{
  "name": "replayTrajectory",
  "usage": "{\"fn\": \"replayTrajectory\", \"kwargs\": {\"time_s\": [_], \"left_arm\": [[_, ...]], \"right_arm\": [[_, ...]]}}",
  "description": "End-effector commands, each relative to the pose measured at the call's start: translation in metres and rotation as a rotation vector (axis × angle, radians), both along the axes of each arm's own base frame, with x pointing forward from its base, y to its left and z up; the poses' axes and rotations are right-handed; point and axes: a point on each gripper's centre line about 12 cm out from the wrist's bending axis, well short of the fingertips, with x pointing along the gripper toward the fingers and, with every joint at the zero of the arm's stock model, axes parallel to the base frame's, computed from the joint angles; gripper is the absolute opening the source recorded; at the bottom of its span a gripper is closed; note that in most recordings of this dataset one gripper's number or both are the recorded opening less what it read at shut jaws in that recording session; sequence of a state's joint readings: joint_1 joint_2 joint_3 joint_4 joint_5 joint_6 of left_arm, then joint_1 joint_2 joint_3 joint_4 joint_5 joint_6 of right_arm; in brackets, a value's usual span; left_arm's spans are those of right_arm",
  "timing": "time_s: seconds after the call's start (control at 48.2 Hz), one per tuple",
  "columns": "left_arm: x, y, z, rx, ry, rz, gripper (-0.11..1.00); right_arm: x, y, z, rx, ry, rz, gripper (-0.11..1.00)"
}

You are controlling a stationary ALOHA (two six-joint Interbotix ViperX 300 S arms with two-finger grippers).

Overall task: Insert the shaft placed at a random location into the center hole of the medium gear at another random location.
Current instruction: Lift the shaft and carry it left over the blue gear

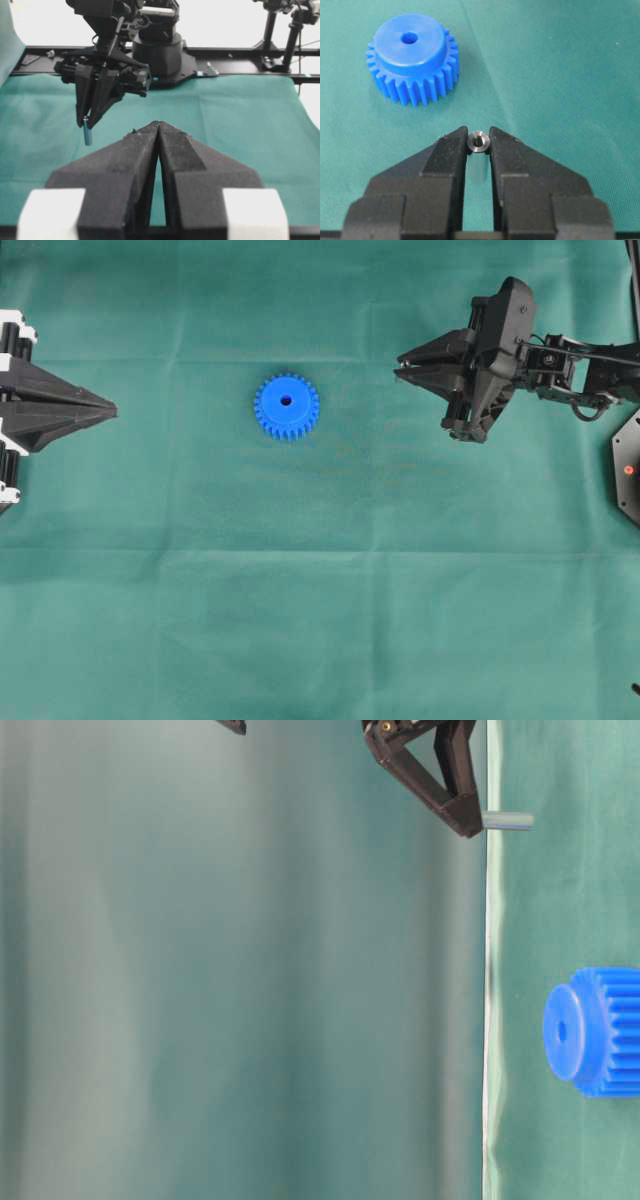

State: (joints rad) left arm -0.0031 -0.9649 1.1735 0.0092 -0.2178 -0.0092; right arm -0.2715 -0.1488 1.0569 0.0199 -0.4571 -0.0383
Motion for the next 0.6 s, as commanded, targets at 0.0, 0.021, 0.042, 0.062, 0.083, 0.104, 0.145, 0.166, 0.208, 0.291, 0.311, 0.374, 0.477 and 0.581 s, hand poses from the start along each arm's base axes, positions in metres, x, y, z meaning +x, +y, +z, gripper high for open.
{"fn": "replayTrajectory", "kwargs": {"time_s": [0.0, 0.021, 0.042, 0.062, 0.083, 0.104, 0.145, 0.166, 0.208, 0.291, 0.311, 0.374, 0.477, 0.581], "left_arm": [[0.002, 0.0, 0.008, 0.001, -0.021, -0.001, 0.0], [0.002, 0.0, 0.008, 0.001, -0.02, 0.001, 0.0], [0.002, 0.0, 0.008, 0.001, -0.021, 0.001, 0.0], [0.002, 0.0, 0.008, 0.001, -0.021, -0.001, 0.0], [0.002, 0.0, 0.008, 0.0, -0.021, 0.001, 0.0], [0.002, 0.0, 0.008, 0.001, -0.021, 0.001, 0.0], [0.002, 0.0, 0.007, 0.001, -0.018, 0.001, 0.0], [0.002, 0.0, 0.007, 0.0, -0.018, 0.0, 0.0], [0.002, 0.0, 0.007, 0.001, -0.018, -0.001, 0.0], [0.002, 0.0, 0.007, 0.001, -0.018, 0.001, 0.0], [0.002, 0.0, 0.008, 0.0, -0.02, 0.001, 0.0], [0.002, 0.0, 0.008, 0.0, -0.021, 0.001, 0.0], [0.002, 0.0, 0.008, 0.0, -0.025, 0.001, 0.0], [0.002, 0.0, 0.009, -0.002, -0.028, 0.001, 0.0]], "right_arm": [[0.008, -0.001, 0.014, 0.003, -0.049, -0.004, 0.14], [0.01, 0.0, 0.014, 0.003, -0.052, -0.001, 0.14], [0.011, 0.0, 0.015, 0.002, -0.055, 0.001, 0.14], [0.013, 0.0, 0.016, 0.004, -0.057, 0.002, 0.14], [0.014, 0.001, 0.016, 0.003, -0.058, 0.005, 0.14], [0.016, 0.001, 0.017, 0.002, -0.061, 0.008, 0.14], [0.02, 0.002, 0.018, 0.003, -0.064, 0.014, 0.14], [0.024, 0.003, 0.018, 0.004, -0.066, 0.018, 0.14], [0.029, 0.003, 0.019, 0.004, -0.068, 0.022, 0.14], [0.041, 0.002, 0.019, 0.006, -0.067, 0.028, 0.14], [0.044, 0.003, 0.019, 0.004, -0.066, 0.032, 0.14], [0.054, 0.003, 0.02, 0.007, -0.065, 0.037, 0.14], [0.071, 0.003, 0.023, 0.006, -0.065, 0.049, 0.14], [0.087, 0.005, 0.025, 0.006, -0.063, 0.064, 0.14]]}}
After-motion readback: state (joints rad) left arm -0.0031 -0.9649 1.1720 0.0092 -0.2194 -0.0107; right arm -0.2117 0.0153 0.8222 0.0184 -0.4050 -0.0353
